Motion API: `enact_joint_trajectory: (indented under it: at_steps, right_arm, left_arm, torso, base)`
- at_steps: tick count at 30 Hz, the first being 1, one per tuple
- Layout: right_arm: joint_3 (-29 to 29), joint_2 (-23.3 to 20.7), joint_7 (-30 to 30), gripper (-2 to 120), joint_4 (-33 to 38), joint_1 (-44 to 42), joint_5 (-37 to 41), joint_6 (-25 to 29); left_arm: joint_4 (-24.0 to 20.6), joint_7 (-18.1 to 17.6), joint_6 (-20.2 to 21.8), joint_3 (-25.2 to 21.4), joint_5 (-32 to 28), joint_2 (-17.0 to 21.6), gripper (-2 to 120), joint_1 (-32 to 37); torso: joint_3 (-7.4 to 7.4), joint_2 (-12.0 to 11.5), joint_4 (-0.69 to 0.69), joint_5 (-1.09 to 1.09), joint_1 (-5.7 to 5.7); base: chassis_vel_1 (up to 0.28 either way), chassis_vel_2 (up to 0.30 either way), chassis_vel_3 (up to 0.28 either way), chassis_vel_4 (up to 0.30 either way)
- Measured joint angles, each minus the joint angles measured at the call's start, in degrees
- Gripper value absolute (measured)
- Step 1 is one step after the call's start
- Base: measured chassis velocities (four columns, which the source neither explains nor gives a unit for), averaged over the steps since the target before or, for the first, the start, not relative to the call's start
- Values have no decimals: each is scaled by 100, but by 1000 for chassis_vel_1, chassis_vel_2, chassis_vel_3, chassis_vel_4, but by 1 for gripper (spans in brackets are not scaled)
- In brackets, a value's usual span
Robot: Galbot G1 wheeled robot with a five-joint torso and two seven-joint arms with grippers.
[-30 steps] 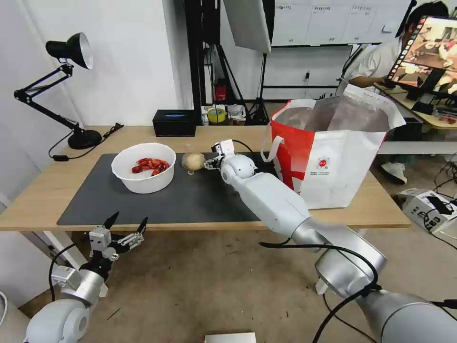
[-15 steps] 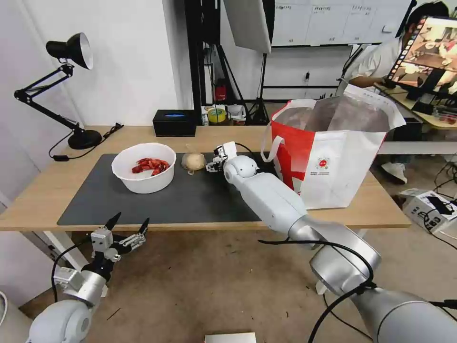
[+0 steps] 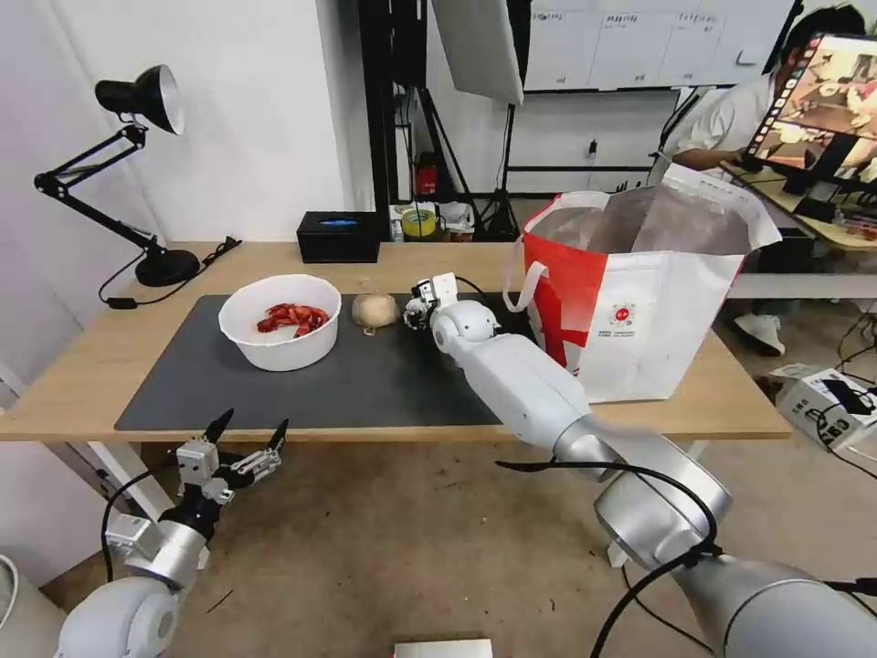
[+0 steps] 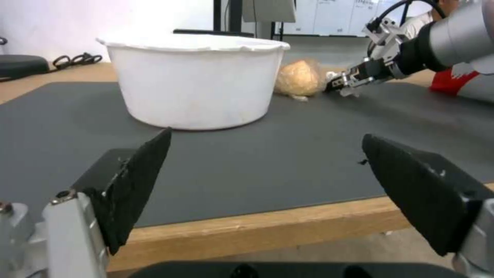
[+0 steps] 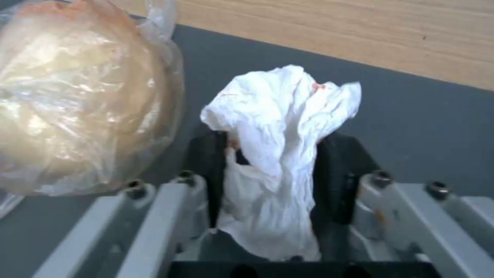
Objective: Pick up the trash from the table and place it into the takeout bag.
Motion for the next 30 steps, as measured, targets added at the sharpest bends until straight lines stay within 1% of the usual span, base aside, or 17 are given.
enact_joint_trajectory:
  at_steps: [1,3,5,7,9,10,13,15,16,17,18,21,22,25,26,29,30]
  right_arm:
    - [4,-9,5,29,14,-9,8,-9]
    - [5,-11,5,28,14,-10,8,-9]
    - [13,-63,23,14,77,-48,20,-30]
    - [14,-85,34,11,113,-65,26,-34]
    - [20,-180,96,1,303,-134,117,-49]
    - [20,-180,96,1,303,-134,117,-49]
    - [-19,-520,230,0,945,-258,343,-142]
    - [-31,-623,269,0,1121,-288,417,-166]
    - [-55,-876,341,0,1587,-365,596,-210]
    - [-64,-1045,379,0,1872,-428,690,-227]
    - [-64,-1045,379,0,1872,-428,690,-227]
    - [-87,-1577,502,0,2819,-730,1027,-259]
    - [-87,-1577,502,0,2819,-730,1027,-259]
    - [-77,-2077,566,0,3883,-1130,1271,-259]
    - [-77,-2077,566,0,3883,-1130,1271,-259]
    - [-42,-2436,664,0,4763,-1480,1411,-217]
    - [-42,-2436,664,0,4763,-1480,1411,-217]
  left_arm:
    - [0,0,-2,2,0,0,100,-3]
    - [0,0,-2,2,0,0,100,-4]
    - [2,0,-5,5,-2,3,100,-8]
    - [3,0,-5,5,-2,7,100,-9]
    - [4,0,-6,5,-6,16,100,-10]
    - [4,0,-6,5,-6,16,100,-10]
    - [-6,-3,-5,5,-17,33,100,-22]
    - [-14,-7,-6,5,-19,33,100,-25]
    - [-38,-7,-6,6,-23,34,100,-30]
    - [-53,-6,-6,6,-24,34,100,-27]
    - [-53,-6,-6,6,-24,34,100,-27]
    - [-72,-10,-6,5,-24,24,100,-3]
    - [-72,-10,-6,5,-24,24,100,-3]
    - [-97,-15,-5,4,-22,16,100,21]
    - [-97,-15,-5,4,-22,16,100,21]
    - [-126,-20,6,3,-21,16,100,35]
    - [-126,-20,6,3,-21,16,100,35]
  torso:
    - [0,0,-1,-1,0]
    - [0,0,-1,-1,0]
    - [1,-1,-5,-1,1]
    - [1,-1,-5,-1,1]
    - [2,-2,-6,-3,2]
    - [2,-2,-6,-3,2]
    - [4,-4,-9,-3,3]
    - [5,-4,-11,-4,4]
    - [4,-4,-12,-3,4]
    - [3,-3,-10,-3,3]
    - [3,-3,-10,-3,3]
    - [3,-4,-6,-1,4]
    - [3,-4,-6,-1,4]
    - [2,-3,-5,0,2]
    - [2,-3,-5,0,2]
    - [1,-3,-5,0,2]
    - [1,-3,-5,0,2]
  base:
    - [0,0,0,0]
    - [0,0,0,0]
    - [0,0,0,0]
    - [0,0,0,0]
    - [0,0,0,0]
    - [0,0,0,0]
    - [0,0,0,0]
    - [0,0,0,0]
    - [0,0,0,0]
    - [0,0,0,0]
    - [0,0,0,0]
    - [0,0,0,0]
    - [0,0,0,0]
    - [0,0,0,0]
    - [0,0,0,0]
    - [0,0,0,0]
    - [0,0,0,0]
